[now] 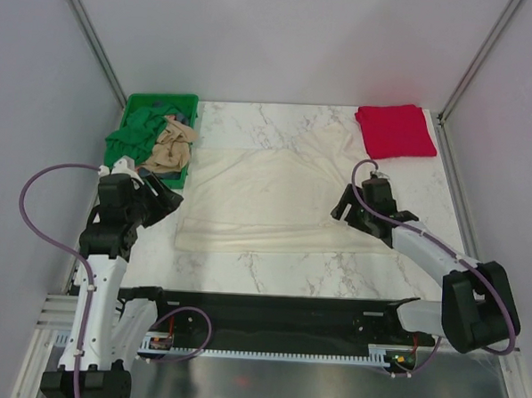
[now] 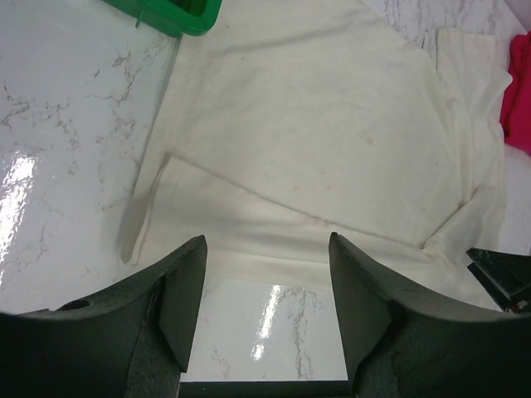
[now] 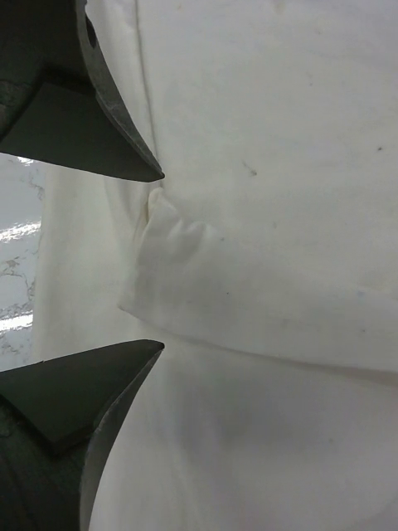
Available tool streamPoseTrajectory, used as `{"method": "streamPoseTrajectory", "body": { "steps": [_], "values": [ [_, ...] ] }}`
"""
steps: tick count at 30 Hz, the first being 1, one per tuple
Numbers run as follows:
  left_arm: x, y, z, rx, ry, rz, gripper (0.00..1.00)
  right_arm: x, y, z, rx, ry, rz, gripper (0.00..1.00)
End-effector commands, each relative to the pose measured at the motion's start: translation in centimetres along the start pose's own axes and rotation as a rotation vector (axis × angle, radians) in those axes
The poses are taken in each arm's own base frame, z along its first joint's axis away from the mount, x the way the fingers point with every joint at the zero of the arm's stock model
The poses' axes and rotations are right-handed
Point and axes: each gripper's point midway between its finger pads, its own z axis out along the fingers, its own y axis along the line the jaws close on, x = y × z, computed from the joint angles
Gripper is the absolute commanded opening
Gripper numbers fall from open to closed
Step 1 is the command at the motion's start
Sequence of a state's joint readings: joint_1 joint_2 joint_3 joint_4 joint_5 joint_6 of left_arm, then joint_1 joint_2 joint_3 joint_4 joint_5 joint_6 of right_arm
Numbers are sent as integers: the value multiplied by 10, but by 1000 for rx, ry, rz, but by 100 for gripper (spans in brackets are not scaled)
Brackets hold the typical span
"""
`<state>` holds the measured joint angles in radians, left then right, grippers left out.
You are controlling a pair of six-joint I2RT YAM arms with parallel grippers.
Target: Fold and stack the t-shirts
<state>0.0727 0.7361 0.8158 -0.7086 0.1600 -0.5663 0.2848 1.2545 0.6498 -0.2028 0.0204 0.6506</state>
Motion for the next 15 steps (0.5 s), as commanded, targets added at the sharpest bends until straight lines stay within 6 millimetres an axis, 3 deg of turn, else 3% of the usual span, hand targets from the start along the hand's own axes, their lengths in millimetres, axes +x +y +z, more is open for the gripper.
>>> {"method": "streamPoseTrajectory", "body": {
  "steps": [1,11,15],
  "values": [
    [-5,-1,-4,18,-27,63,68,-15,14,12,19,-67,-23,85],
    [-5,-4,-6,38,-34,67,67,-10,11,38,77,-46,-44,85],
    [-5,-4,-5,40,-32,67,67,-17,19,44,60,-54,-39,86]
  ]
}}
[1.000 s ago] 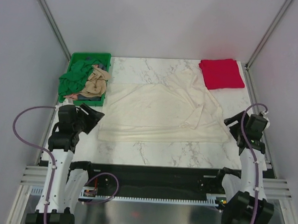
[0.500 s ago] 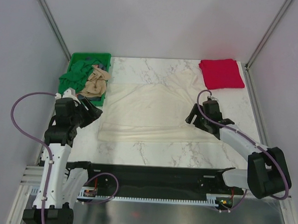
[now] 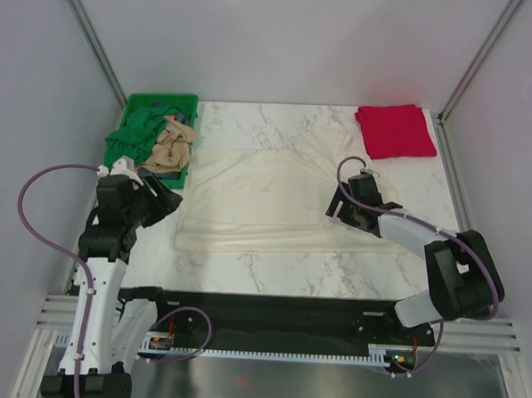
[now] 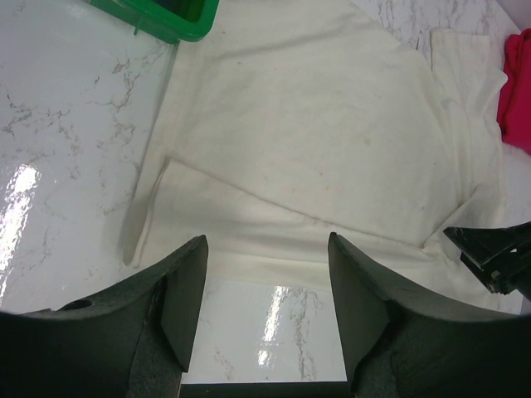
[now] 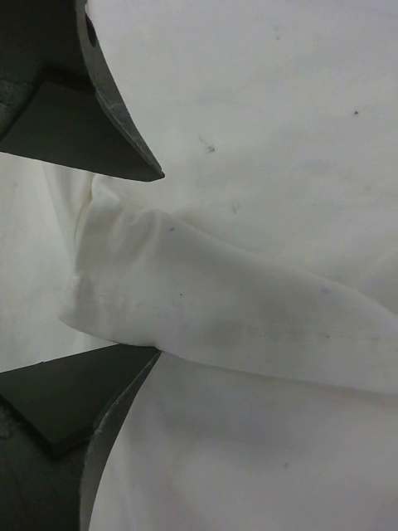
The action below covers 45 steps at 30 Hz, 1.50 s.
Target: Fold and stack the t-shirts
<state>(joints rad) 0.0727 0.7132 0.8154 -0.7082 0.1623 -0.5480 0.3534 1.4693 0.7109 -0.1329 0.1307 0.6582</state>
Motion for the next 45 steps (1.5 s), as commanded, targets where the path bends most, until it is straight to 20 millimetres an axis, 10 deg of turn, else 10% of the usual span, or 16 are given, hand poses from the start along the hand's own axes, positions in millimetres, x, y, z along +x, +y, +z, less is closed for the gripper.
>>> {"method": "streamPoseTrajectory", "body": {
  "steps": [1,8,13,17,29,36,45],
  "values": [
    [-4,-2,0,24,-16,45,67,-27,22,4,-46,-64,13,86],
    [-4,-2,-1,22,-19,46,66,-53,61,5,-92,-89,5,85],
    [-5,-2,-2,22,-28,47,66,-77,124,3,-308,-84,-8,85],
    [-5,-3,-3,27,-28,47,66,-133,157,1,-367,-198,-119,87],
    [-4,-2,-1,26,-22,43,66,-289,125,33,-193,-363,-42,88],
    [-3,-4,-1,37,-18,44,64,-303,118,119,-103,-328,-141,87],
    [-1,-3,3,31,-2,42,63,-317,90,171,57,-400,-229,86]
  ]
}}
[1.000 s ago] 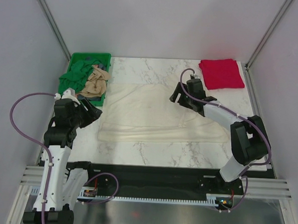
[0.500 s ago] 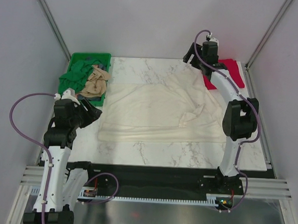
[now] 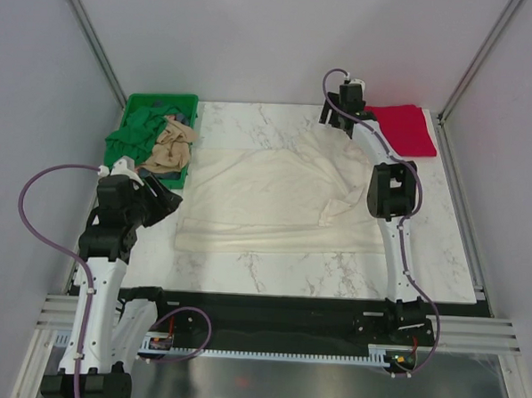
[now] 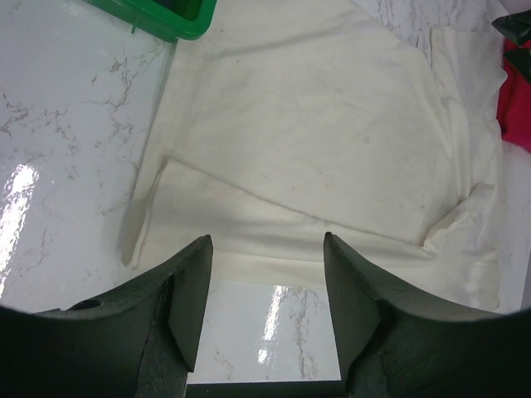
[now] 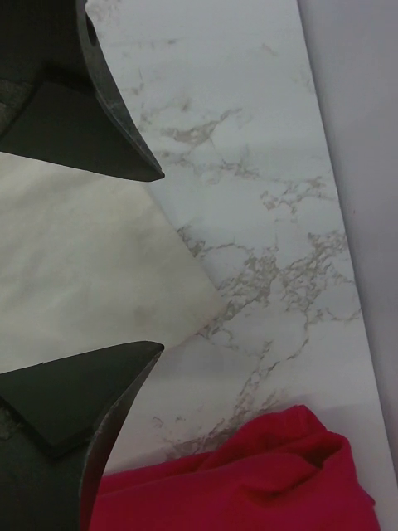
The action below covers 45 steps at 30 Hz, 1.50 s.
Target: Fold and stack the t-shirts
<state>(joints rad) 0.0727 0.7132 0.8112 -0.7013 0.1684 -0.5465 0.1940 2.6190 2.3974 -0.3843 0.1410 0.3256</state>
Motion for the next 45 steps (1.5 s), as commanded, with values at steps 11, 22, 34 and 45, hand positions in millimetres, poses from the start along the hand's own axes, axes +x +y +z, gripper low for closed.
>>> {"method": "streamPoseTrajectory", "body": {
  "steps": [11,22,34,45],
  "values": [
    [-1,-1,7,26,16,29,62,18,-22,30,91,-13,-82,82],
    [-2,1,8,20,13,26,62,33,-15,42,49,-1,-88,36],
    [0,2,10,18,20,23,63,-68,59,-66,-128,-194,-276,0],
    [-2,3,8,16,9,31,63,-38,46,-232,-76,-268,-270,0]
  ]
}}
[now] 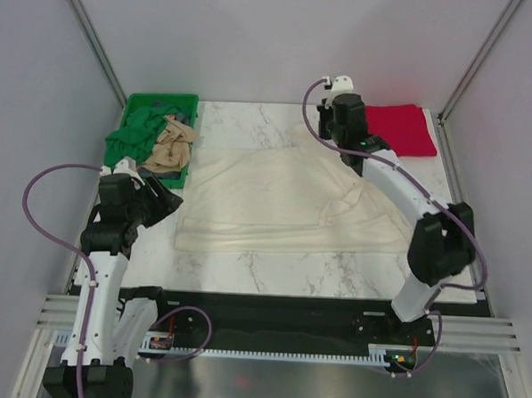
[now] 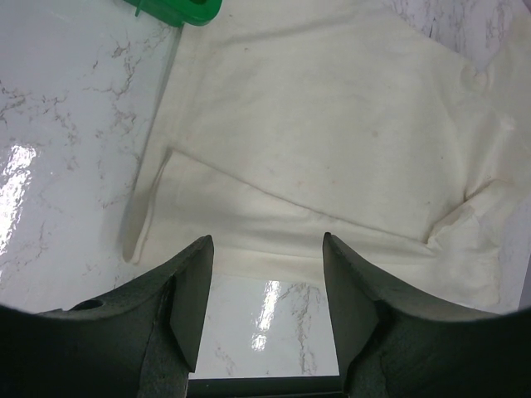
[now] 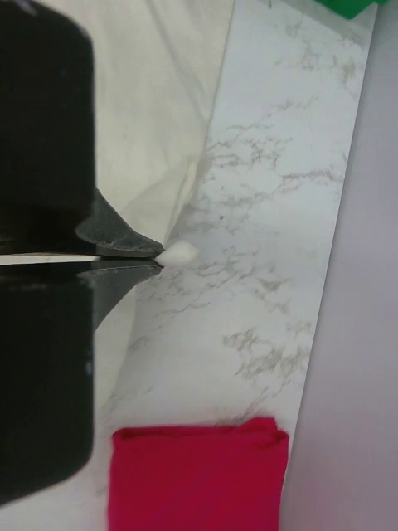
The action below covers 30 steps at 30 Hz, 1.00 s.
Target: Fold and stack the t-shirts
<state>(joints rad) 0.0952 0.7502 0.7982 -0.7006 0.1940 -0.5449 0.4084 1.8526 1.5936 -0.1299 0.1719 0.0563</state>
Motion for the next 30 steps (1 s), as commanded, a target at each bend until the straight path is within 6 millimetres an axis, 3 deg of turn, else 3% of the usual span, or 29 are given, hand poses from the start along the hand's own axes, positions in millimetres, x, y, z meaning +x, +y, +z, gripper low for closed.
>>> {"method": "streamPoseTrajectory", "body": {
  "steps": [1,2,3,4,5,6,8,9,10,12,13,18,21,25,28,29,30],
  "values": [
    [-8,-5,-2,36,-34,54,63,13,-47,-54,165,-39,51,0],
    [-7,-5,-2,36,-33,54,63,21,-52,-67,190,-39,94,0],
    [-9,-6,-2,40,-37,54,63,61,-59,-77,217,19,95,0],
    [-8,-5,-2,36,-36,51,63,53,-64,-101,224,-25,117,0],
    [-8,-4,-1,28,-34,45,63,74,-74,-122,272,-20,158,0],
    [-8,-4,-1,26,-35,41,63,74,-74,-122,272,-21,177,0],
    [-10,-4,0,19,-37,30,63,104,-105,-154,444,-20,233,0],
    [-11,-3,1,11,-44,15,63,135,-122,-166,533,8,306,0],
    [-12,-2,3,6,-45,4,63,132,-130,-181,558,-41,360,0],
    [-10,-3,10,2,-25,-28,63,155,-140,-190,583,-40,426,0],
    [-12,-5,13,8,-27,-37,61,154,-143,-196,586,-71,481,0],
    [-14,-14,35,-23,-11,-52,60,171,-173,-214,714,-93,554,0],
    [-8,-36,47,-14,-12,-6,60,174,-176,-211,698,-82,585,0],
    [-1,-50,94,-75,-1,52,59,190,-169,-199,670,-13,582,0],
    [-11,-61,120,-108,-8,69,53,195,-166,-197,657,8,574,0],
    [-4,-55,139,-148,25,76,52,195,-165,-197,649,9,575,0],
    [-10,-58,147,-153,7,84,51,193,-164,-197,635,-1,580,0]
  ]
}}
